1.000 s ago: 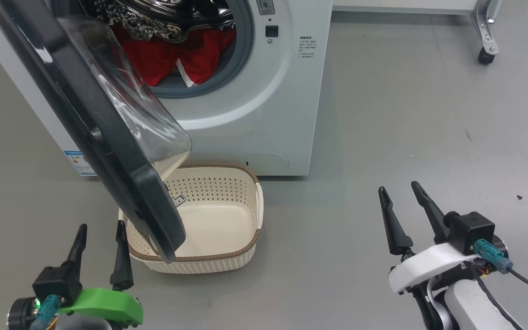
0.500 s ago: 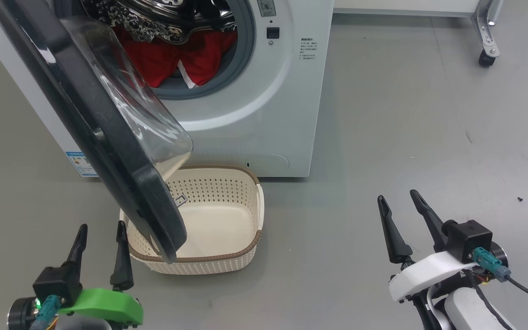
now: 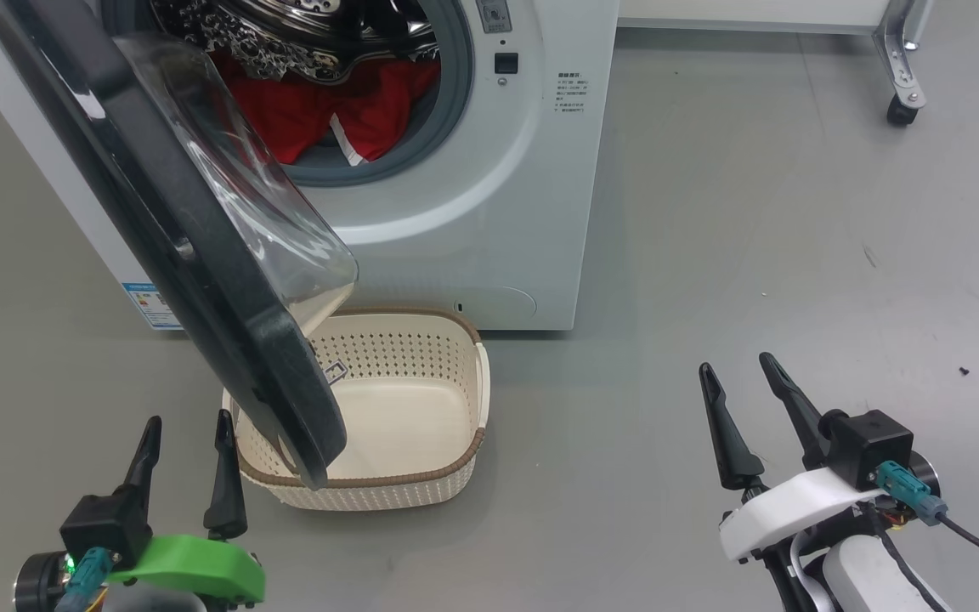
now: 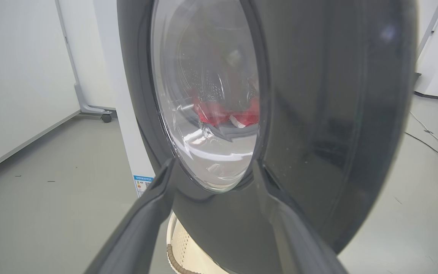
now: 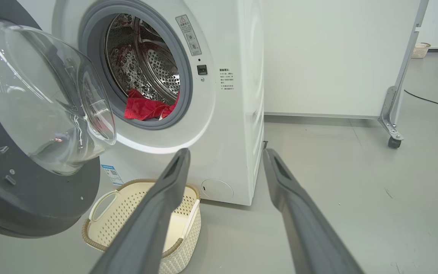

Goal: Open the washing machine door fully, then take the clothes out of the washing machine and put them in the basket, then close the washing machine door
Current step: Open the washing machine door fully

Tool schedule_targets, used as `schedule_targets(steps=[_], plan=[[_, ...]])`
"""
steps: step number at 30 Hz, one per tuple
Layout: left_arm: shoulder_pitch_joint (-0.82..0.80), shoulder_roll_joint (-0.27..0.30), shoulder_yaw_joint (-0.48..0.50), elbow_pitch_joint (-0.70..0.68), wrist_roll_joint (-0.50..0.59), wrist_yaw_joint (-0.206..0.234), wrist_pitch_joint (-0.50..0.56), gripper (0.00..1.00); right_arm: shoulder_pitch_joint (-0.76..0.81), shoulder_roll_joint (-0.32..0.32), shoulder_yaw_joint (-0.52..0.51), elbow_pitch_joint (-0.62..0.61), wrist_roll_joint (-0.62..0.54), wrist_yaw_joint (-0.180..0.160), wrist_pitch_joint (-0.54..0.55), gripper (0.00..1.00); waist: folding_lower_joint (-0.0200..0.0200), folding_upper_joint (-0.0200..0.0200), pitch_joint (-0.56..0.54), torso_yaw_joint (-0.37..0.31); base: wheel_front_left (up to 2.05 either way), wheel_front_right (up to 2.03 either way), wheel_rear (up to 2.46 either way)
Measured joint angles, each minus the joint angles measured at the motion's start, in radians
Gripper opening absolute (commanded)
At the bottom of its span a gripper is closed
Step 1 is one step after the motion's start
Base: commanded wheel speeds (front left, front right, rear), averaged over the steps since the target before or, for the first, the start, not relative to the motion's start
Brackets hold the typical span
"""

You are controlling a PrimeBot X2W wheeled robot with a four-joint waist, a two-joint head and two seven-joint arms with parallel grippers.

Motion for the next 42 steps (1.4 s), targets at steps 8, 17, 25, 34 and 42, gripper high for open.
schedule_targets(steps=[8, 17, 25, 34, 42], plan=[[0.001, 0.000, 0.002, 0.004, 0.004, -0.005, 0.000, 0.00, 0.012, 0.009, -0.012, 0.000, -0.009, 0.007, 0.000, 1.00, 0.0000, 0.0000, 0.002, 0.003, 0.00, 0.00, 0.00], [0.001, -0.001, 0.011, -0.001, 0.009, -0.009, 0.000, 0.00, 0.012, 0.019, -0.024, 0.001, -0.017, 0.016, 0.000, 1.00, 0.0000, 0.0000, 0.005, 0.003, 0.00, 0.00, 0.00], [-0.013, 0.002, 0.056, -0.102, 0.019, -0.009, 0.000, 0.00, 0.013, 0.033, -0.035, 0.002, -0.026, 0.025, 0.000, 1.00, 0.0000, 0.0000, 0.003, 0.001, 0.00, 0.00, 0.00], [-0.096, 0.032, 0.091, -0.202, 0.044, -0.018, 0.000, 0.00, 0.013, 0.046, -0.045, 0.007, -0.035, 0.036, 0.000, 1.00, 0.0000, 0.0000, -0.002, 0.002, 0.00, 0.00, 0.00], [-0.192, 0.077, 0.106, -0.294, 0.071, -0.034, -0.005, 0.00, 0.013, 0.058, -0.049, 0.015, -0.048, 0.047, 0.000, 1.00, 0.0000, 0.0000, -0.009, -0.001, 0.00, 0.00, 0.00]])
